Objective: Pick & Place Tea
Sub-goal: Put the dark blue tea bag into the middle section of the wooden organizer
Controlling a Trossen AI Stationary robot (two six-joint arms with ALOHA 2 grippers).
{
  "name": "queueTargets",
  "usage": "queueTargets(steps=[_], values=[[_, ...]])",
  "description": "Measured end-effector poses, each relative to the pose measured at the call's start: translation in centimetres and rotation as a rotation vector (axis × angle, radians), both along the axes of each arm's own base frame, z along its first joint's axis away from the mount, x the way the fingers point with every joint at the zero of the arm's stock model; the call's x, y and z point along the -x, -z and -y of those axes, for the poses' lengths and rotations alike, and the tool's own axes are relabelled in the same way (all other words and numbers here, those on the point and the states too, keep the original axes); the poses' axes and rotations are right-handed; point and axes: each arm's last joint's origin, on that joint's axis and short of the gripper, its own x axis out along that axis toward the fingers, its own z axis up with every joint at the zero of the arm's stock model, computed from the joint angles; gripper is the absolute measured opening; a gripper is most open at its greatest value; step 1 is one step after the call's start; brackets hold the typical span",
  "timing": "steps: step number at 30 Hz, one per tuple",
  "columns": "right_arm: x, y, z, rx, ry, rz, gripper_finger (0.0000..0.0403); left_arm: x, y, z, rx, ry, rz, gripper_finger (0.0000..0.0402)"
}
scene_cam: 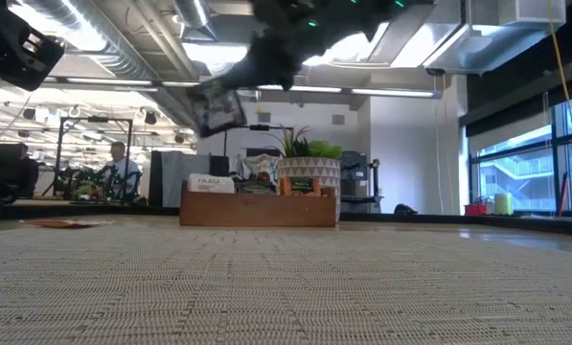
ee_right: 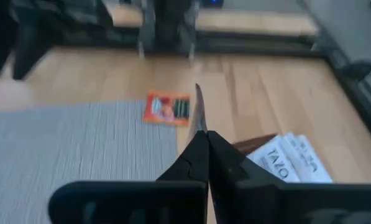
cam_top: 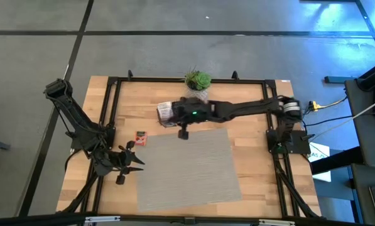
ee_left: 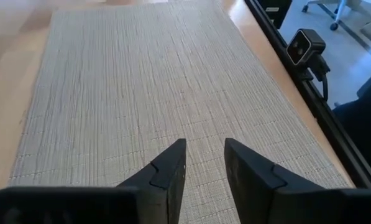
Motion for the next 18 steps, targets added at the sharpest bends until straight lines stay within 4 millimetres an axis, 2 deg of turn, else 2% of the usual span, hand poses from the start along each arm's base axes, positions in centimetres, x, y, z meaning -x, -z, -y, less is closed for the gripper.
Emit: queueTargets(steps=[6, 9, 12, 18], values=[[5.1, 1.6, 1.7, -0.033, -0.008, 0.240, 0.0000, -0.1, -0.2, 0.0, 0.008, -0.029, 0.025, 0.0111], [7.1, 2.3, 3.1, -0.026, -0.002, 0.350, 0.0000, -0.2, -0.3, 0.0, 0.009, -0.047, 0.045, 0.0109], [8.1, 4.1, 4.8, -0.064, -0.012, 0.362, 0.0000, -0.2, -0.3, 0.0, 0.016, -0.051, 0.044, 0.0107], [7.5, 7.5, 7.9, -0.055, -0.014, 0.306, 0.0000, -0.2, -0.3, 0.0, 0.012, -0.067, 0.057, 0.0111]])
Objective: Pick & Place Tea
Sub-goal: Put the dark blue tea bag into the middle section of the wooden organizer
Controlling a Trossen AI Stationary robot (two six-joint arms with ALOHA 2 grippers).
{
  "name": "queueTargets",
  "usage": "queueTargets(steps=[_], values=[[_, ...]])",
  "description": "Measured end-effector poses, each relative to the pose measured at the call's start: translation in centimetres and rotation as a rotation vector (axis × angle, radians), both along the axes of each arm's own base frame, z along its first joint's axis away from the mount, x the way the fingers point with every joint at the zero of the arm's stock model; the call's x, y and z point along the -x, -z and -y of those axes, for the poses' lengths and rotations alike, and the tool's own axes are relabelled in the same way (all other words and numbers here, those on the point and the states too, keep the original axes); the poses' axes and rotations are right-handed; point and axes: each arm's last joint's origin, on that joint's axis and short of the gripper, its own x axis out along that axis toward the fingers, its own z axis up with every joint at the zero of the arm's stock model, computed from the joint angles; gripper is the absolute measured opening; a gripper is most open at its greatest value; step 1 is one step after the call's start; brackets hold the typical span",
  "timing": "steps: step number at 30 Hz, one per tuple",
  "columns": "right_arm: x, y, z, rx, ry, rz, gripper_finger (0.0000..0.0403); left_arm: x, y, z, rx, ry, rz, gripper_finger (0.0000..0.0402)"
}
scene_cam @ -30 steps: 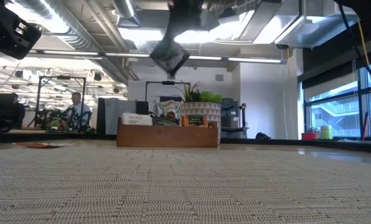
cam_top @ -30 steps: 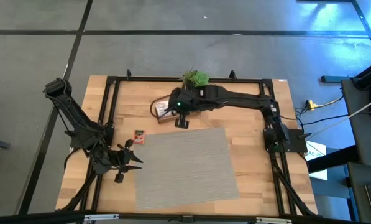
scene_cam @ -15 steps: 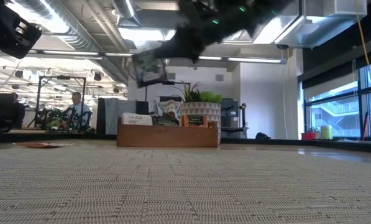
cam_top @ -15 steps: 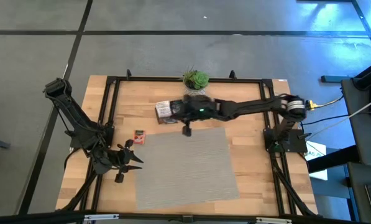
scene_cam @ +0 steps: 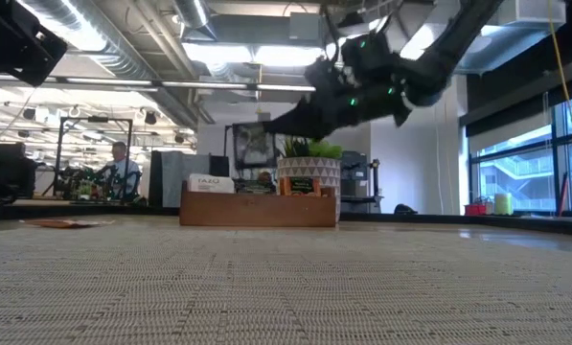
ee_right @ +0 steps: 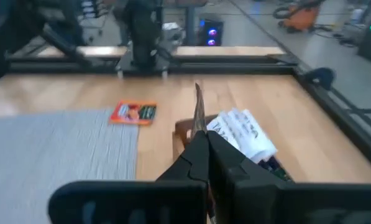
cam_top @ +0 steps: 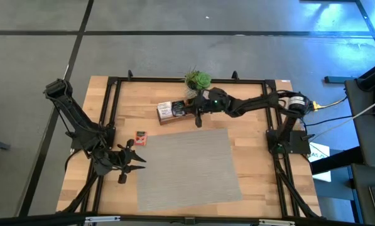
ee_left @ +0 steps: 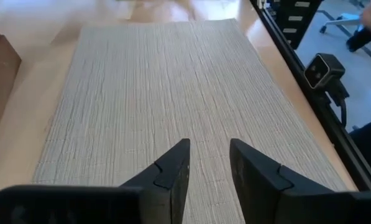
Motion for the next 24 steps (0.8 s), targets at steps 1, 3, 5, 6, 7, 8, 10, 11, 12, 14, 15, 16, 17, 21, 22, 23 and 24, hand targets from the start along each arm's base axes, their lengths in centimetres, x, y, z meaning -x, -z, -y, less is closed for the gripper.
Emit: queueTargets(steps=[1, 3, 5, 6, 7, 8, 10, 11, 12, 14, 15, 16, 17, 21, 22, 23, 24], values=[[-0.2, 0.6, 0.4, 0.011, -0.024, -0.006, 0.0000, 0.0, 0.0, 0.0, 0.001, -0.003, 0.003, 0.0111], [-0.8, 1.4, 1.1, 0.036, -0.061, -0.013, 0.0000, 0.0, 0.0, 0.0, 0.000, -0.004, 0.004, 0.0110], [-1.0, 2.2, 1.9, 0.040, -0.069, -0.037, 0.0000, 0.0, 0.0, 0.0, 0.002, -0.004, 0.005, 0.0109], [-1.1, 2.6, 2.2, 0.041, -0.065, -0.045, 0.0000, 0.0, -0.1, 0.0, 0.006, -0.004, 0.008, 0.0108], [-1.1, 3.1, 2.4, 0.041, -0.061, -0.057, 0.0000, -0.1, -0.1, 0.1, 0.011, -0.004, 0.012, 0.0108], [-1.2, 3.3, 2.7, 0.048, -0.061, -0.063, 0.0000, -0.1, -0.1, 0.1, 0.014, -0.004, 0.014, 0.0107], [-1.2, 3.3, 2.9, 0.075, -0.077, -0.059, 0.0000, -0.1, -0.1, 0.1, 0.016, -0.004, 0.013, 0.0108], [-1.2, 3.2, 3.0, 0.083, -0.076, -0.056, 0.0000, -0.1, -0.1, 0.1, 0.017, -0.004, 0.013, 0.0109], [-1.2, 3.2, 3.1, 0.085, -0.075, -0.056, 0.0000, -0.1, -0.1, 0.1, 0.016, -0.004, 0.013, 0.0109], [-1.0, 3.0, 3.4, 0.081, -0.078, -0.051, 0.0000, -0.1, -0.1, 0.1, 0.016, -0.005, 0.014, 0.0111], [-1.0, 2.9, 3.6, 0.083, -0.077, -0.045, 0.0000, -0.1, -0.1, 0.1, 0.015, -0.005, 0.014, 0.0111], [-0.9, 2.8, 3.8, 0.084, -0.073, -0.042, 0.0000, -0.1, -0.1, 0.1, 0.015, -0.006, 0.014, 0.0111], [-0.8, 2.8, 4.0, 0.085, -0.069, -0.043, 0.0000, -0.1, -0.1, 0.1, 0.015, -0.006, 0.015, 0.0111], [-0.6, 3.1, 4.5, 0.083, -0.060, -0.057, 0.0000, -0.1, -0.1, 0.1, 0.012, -0.009, 0.016, 0.0108], [-0.6, 3.2, 4.5, 0.082, -0.061, -0.063, 0.0000, -0.1, -0.1, 0.0, 0.012, -0.010, 0.016, 0.0107], [-0.6, 3.4, 4.5, 0.085, -0.063, -0.073, 0.0000, -0.1, -0.1, 0.0, 0.011, -0.011, 0.017, 0.0107], [-0.7, 3.6, 4.6, 0.094, -0.064, -0.077, 0.0000, -0.1, -0.1, 0.0, 0.011, -0.011, 0.017, 0.0107]])
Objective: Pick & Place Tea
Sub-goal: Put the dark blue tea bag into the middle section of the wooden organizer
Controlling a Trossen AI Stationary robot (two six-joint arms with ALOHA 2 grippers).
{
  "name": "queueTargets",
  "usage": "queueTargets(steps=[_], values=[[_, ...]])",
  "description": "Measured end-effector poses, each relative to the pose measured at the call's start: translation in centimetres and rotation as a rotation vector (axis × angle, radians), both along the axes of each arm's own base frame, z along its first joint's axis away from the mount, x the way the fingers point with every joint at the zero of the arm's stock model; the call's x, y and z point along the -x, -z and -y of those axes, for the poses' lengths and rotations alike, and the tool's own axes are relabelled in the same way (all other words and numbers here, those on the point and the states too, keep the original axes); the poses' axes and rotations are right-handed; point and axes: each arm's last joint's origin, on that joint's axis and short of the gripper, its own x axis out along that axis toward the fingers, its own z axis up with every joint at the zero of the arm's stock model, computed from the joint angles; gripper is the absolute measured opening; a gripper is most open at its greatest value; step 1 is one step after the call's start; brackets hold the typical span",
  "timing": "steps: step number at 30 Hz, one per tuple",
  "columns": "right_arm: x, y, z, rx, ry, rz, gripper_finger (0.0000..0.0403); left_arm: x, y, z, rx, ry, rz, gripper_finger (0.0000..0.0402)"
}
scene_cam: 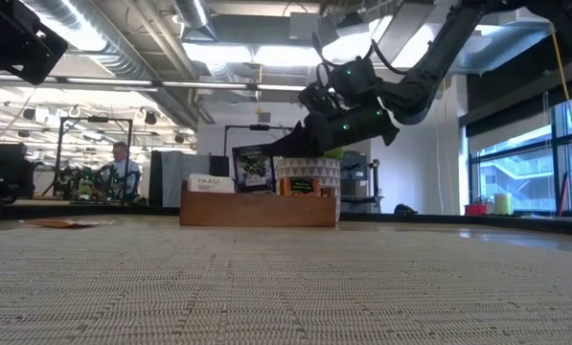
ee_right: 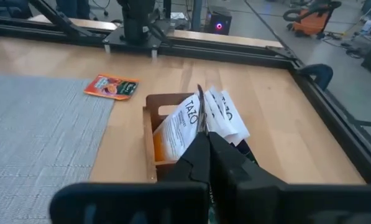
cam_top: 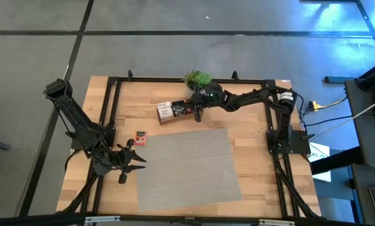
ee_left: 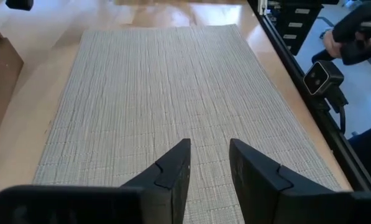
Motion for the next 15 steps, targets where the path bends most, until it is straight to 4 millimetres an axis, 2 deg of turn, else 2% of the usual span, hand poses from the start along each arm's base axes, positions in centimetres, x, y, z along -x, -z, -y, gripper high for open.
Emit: queueTargets(steps=[7, 15], values=[[-0.4, 0.9, -0.9, 0.098, -0.006, -0.036, 0.0000, 0.0, 0.0, 0.0, 0.010, -0.005, 0.000, 0.0111], [-0.4, 1.2, -1.1, 0.080, 0.015, -0.072, 0.0000, 0.0, 0.0, 0.0, 0.048, -0.016, -0.007, 0.0108]])
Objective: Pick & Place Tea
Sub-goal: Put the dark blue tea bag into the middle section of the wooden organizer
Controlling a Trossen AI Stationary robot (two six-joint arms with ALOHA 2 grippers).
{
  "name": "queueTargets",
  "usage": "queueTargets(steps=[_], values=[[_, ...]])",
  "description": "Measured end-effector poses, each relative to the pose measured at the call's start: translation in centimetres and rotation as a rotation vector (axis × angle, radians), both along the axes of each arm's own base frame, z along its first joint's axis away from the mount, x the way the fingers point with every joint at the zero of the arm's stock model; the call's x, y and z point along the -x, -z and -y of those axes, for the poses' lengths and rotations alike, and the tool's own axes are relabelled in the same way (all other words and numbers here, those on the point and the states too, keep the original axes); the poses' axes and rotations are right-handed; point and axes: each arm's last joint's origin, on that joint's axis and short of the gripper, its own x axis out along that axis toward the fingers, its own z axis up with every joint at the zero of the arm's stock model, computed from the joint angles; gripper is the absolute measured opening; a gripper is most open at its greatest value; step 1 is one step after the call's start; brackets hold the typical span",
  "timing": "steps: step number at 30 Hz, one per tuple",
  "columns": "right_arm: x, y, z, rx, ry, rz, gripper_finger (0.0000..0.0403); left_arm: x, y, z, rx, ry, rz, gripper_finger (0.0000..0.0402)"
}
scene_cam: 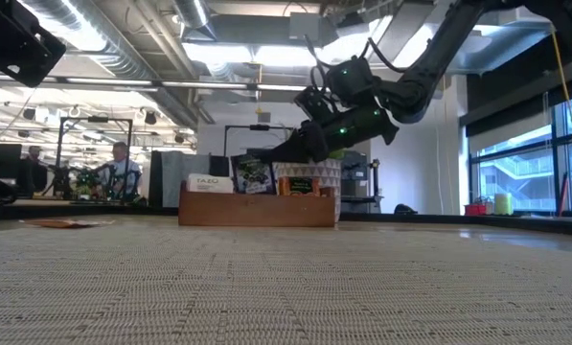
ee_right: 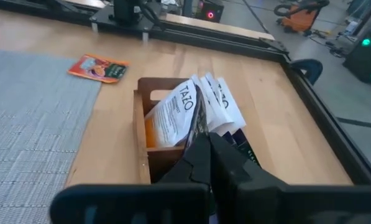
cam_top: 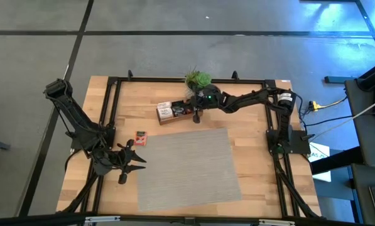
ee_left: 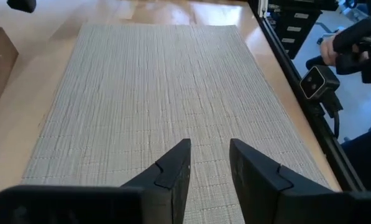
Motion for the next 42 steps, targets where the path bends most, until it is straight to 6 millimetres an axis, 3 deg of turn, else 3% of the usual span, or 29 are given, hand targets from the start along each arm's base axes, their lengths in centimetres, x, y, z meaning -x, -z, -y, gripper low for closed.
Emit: queueTargets(steps=[9, 13, 20, 25, 35, 42], values=[[-0.5, 0.5, -1.6, 0.054, 0.066, -0.060, 0.0006, 0.0, 0.0, 0.0, 0.002, 0.002, -0.001, 0.0108], [-0.1, 1.9, -1.9, -0.025, 0.135, -0.146, 0.0011, 0.0, 0.0, 0.0, 0.006, 0.003, 0.001, 0.0107], [-0.3, 2.3, -1.9, -0.050, 0.152, -0.133, 0.0012, 0.0, 0.0, 0.0, 0.006, 0.003, 0.002, 0.0111], [-0.4, 2.1, -2.0, -0.067, 0.155, -0.115, 0.0030, 0.0, 0.0, 0.0, 0.008, 0.006, 0.000, 0.0108], [-1.3, 1.5, -3.6, -0.322, 0.255, -0.046, 0.0072, 0.0, 0.0, 0.1, -0.001, 0.013, 0.000, 0.0111], [-2.1, 1.1, -5.6, -0.275, 0.327, -0.012, 0.0114, 0.0, 0.0, 0.1, 0.001, 0.014, -0.002, 0.0107]])
